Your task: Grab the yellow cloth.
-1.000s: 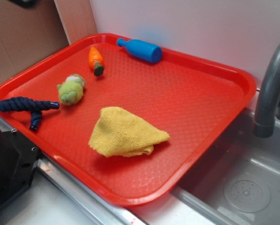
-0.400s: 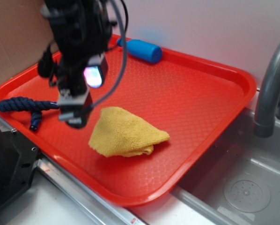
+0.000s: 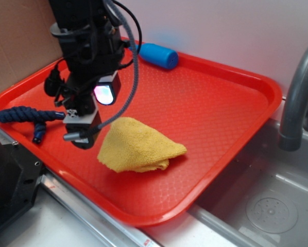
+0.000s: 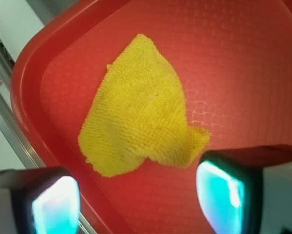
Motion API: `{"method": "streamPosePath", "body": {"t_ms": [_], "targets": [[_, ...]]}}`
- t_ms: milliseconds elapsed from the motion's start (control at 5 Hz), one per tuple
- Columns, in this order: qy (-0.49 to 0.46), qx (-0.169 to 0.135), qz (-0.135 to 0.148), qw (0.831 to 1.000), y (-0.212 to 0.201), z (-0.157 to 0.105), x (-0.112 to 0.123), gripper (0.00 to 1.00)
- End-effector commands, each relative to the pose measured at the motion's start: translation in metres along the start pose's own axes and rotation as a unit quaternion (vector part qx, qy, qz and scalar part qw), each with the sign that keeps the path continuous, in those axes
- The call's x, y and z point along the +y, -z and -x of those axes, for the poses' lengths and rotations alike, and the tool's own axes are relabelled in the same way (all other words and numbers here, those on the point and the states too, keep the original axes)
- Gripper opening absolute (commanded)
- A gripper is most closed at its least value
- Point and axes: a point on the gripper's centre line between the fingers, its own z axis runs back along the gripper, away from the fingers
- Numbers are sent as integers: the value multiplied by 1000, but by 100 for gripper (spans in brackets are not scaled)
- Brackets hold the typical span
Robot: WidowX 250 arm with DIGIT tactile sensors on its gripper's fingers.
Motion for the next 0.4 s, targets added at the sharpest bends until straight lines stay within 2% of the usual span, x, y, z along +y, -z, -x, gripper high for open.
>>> {"method": "streamPosePath", "body": {"t_ms": [0, 200], "targets": [[0, 7, 5, 1000, 27, -6, -1, 100], [25, 15, 13, 999, 65, -19, 8, 100]]}}
